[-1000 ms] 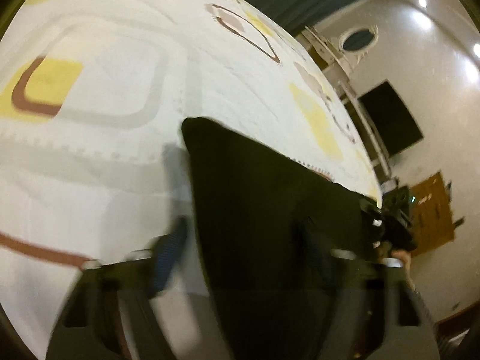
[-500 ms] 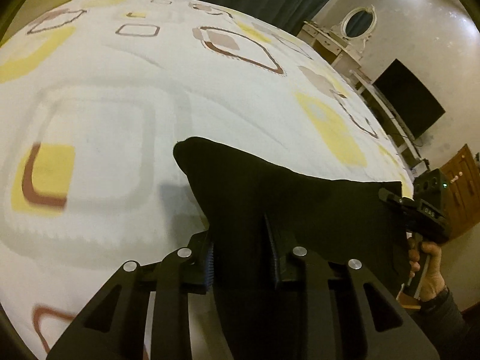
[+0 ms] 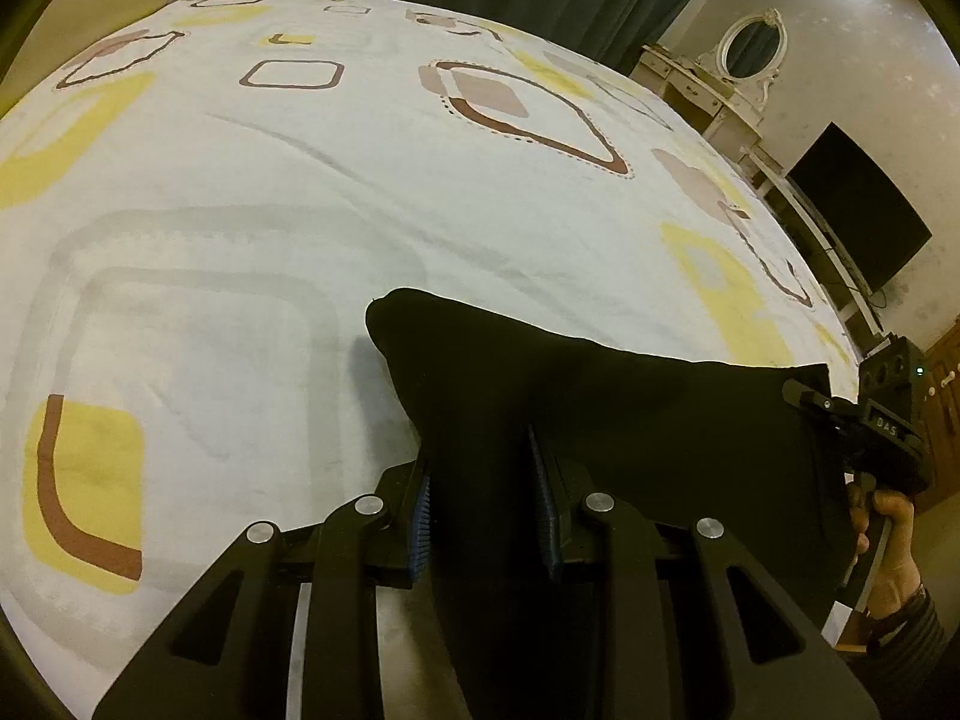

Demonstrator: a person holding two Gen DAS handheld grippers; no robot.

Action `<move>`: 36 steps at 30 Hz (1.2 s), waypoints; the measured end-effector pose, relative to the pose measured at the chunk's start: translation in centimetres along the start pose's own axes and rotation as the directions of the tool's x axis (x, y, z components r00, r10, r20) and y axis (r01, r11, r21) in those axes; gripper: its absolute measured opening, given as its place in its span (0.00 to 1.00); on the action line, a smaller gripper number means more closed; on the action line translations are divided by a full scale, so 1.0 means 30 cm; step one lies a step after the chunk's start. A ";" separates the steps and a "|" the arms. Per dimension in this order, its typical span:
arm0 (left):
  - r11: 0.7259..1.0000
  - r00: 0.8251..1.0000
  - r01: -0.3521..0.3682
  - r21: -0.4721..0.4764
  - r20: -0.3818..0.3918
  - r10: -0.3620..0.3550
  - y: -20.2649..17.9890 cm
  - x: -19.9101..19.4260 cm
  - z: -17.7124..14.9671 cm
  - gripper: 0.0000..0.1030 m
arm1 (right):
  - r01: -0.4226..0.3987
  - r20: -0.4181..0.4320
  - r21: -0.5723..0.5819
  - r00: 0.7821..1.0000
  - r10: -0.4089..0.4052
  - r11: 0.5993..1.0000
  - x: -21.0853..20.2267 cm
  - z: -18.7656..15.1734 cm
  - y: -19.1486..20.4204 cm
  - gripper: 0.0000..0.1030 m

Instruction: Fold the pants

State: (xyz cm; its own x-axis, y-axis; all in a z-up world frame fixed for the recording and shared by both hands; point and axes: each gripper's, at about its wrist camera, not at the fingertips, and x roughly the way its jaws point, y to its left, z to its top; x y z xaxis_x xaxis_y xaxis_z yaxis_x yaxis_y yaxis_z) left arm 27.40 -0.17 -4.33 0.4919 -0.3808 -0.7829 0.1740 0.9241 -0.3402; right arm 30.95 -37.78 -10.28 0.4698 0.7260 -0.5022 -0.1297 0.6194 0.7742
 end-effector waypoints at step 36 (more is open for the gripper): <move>0.998 0.999 0.011 -0.065 0.038 -0.008 0.034 -0.076 -0.084 0.67 | -0.069 0.032 0.125 0.997 0.066 0.990 -0.053 -0.075 -0.076 0.45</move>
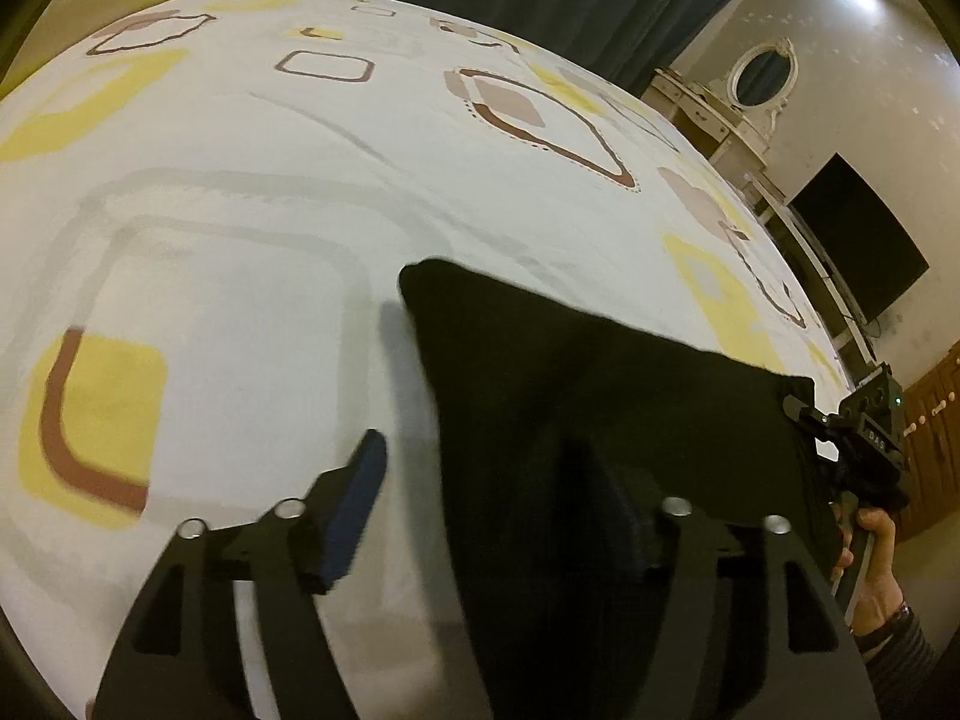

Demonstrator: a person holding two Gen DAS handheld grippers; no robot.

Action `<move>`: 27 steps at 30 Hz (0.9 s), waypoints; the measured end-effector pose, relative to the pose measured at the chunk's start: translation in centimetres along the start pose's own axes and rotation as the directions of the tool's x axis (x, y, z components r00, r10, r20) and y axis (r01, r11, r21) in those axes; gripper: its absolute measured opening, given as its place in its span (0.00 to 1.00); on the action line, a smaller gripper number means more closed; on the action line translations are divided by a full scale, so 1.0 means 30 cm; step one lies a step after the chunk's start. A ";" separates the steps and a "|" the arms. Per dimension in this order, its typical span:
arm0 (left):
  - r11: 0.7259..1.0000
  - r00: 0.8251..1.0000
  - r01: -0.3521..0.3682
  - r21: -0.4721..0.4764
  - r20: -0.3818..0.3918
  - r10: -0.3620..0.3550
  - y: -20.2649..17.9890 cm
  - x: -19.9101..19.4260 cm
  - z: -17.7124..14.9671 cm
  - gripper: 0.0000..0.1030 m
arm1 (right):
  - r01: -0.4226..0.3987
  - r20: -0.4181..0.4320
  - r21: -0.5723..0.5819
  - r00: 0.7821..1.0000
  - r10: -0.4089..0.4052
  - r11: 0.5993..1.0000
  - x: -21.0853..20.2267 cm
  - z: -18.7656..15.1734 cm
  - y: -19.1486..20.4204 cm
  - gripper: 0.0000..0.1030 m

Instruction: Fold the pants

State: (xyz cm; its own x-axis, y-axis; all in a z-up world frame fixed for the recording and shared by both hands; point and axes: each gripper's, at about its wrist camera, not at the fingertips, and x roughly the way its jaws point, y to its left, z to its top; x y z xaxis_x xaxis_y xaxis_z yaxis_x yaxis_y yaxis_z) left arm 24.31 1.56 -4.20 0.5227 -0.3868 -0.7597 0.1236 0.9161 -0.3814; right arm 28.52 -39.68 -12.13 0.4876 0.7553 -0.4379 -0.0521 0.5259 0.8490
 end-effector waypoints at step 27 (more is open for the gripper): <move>0.968 0.981 -0.194 0.160 0.017 0.194 -0.211 -0.336 -0.500 0.79 | 0.103 0.020 0.077 0.994 -0.105 0.992 -0.411 -0.508 0.024 0.63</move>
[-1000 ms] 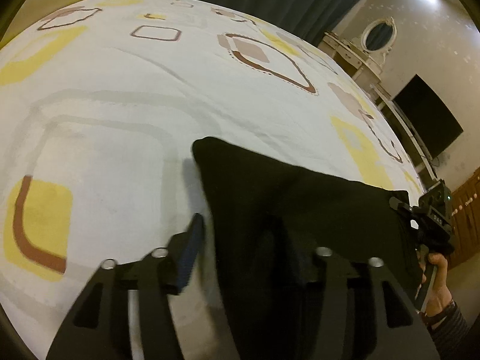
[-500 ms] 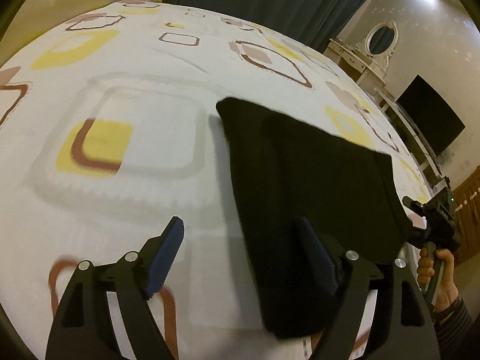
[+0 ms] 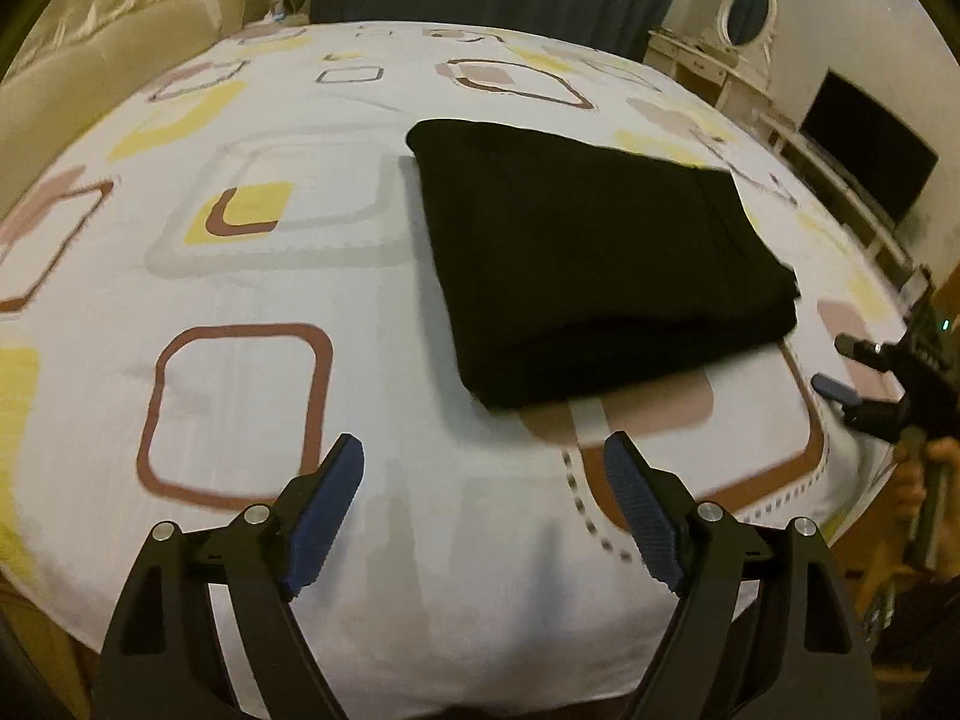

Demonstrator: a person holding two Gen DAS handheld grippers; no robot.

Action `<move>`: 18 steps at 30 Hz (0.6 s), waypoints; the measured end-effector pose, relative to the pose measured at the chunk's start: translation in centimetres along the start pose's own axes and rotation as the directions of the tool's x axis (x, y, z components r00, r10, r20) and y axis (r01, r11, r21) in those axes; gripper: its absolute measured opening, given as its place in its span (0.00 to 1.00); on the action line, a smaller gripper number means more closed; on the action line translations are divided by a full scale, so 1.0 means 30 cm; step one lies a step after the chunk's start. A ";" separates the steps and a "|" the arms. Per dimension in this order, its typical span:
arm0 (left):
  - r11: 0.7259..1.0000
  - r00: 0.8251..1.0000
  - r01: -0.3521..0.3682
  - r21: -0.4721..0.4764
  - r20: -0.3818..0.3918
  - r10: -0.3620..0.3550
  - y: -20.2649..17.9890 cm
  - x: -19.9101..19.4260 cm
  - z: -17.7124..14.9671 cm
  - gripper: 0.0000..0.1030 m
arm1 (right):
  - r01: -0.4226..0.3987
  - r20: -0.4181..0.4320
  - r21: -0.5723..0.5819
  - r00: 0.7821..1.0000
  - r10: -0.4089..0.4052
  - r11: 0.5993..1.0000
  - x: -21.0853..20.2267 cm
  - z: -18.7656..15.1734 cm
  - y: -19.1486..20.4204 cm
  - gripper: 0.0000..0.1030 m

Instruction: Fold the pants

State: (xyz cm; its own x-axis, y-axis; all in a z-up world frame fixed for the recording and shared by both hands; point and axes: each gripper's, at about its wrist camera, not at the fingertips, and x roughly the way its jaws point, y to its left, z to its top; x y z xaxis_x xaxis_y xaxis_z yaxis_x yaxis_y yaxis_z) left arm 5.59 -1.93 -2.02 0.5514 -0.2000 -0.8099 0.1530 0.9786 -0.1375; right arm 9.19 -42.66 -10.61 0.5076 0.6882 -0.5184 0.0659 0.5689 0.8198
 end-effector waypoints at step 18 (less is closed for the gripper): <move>0.992 0.988 -0.088 -0.088 0.116 0.098 -0.045 -0.160 -0.043 0.79 | 0.345 0.111 -0.296 0.939 -0.326 0.891 -0.016 -0.195 0.224 0.82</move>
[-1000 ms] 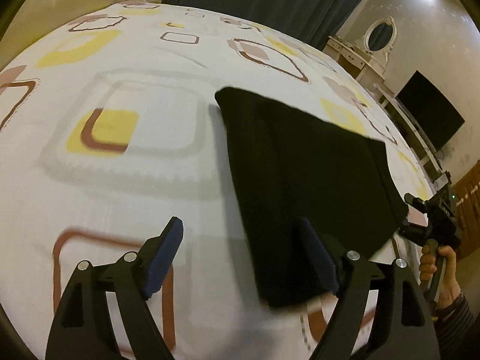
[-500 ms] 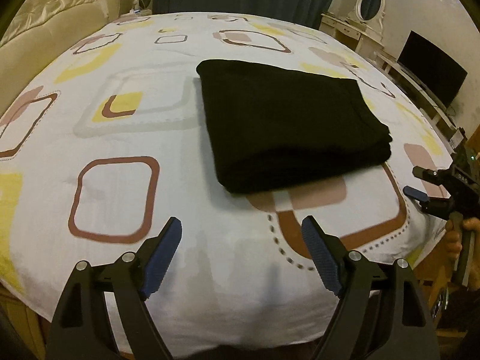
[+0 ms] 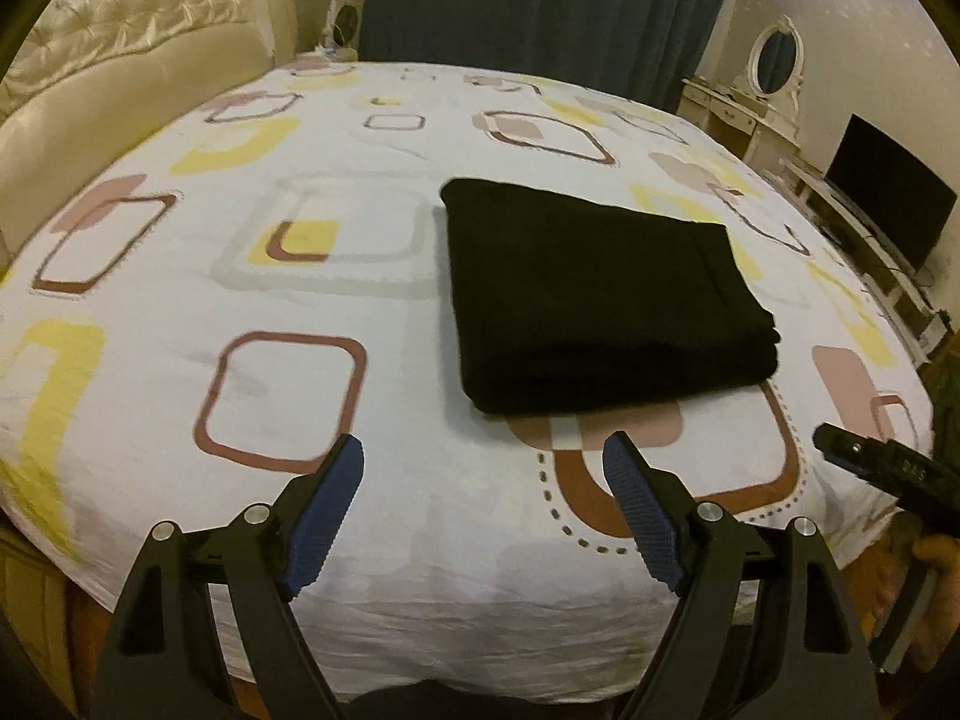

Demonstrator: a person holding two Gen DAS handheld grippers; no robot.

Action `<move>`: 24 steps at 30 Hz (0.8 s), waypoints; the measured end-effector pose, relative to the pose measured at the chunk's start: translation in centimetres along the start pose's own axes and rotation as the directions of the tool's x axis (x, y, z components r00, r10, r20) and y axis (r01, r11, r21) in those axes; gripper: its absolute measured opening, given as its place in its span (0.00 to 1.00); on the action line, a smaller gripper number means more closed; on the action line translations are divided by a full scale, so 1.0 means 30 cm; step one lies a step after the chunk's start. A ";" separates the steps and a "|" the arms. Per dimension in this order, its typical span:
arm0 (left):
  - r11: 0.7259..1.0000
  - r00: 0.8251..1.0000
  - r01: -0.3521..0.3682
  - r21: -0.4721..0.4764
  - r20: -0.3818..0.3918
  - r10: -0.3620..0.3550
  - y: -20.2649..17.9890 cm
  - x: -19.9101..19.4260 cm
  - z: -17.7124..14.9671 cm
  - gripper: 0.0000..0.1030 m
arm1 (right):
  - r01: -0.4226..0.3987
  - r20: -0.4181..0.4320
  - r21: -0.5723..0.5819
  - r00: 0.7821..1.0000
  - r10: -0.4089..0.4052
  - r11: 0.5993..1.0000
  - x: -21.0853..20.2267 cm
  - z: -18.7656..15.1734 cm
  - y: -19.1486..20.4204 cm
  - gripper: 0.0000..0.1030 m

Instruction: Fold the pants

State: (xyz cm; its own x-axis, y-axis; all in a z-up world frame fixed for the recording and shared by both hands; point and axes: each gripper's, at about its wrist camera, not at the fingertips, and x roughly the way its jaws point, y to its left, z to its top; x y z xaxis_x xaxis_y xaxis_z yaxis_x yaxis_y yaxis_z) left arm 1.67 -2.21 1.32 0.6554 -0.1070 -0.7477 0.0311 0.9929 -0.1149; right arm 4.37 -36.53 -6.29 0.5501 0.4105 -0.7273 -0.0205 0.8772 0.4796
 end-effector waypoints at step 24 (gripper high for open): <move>0.999 0.998 -0.020 0.041 0.056 0.018 -0.029 -0.012 -0.009 0.83 | 0.114 0.079 -0.173 0.992 -0.101 0.978 -0.009 -0.018 0.089 0.92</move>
State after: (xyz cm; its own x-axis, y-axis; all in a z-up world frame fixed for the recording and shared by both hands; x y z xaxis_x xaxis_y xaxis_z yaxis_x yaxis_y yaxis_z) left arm 1.19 -3.06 1.51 0.6971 -0.0861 -0.7118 0.0489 0.9962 -0.0727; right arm 3.71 -34.15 -5.08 0.6135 0.2986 -0.7311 -0.1020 0.9480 0.3015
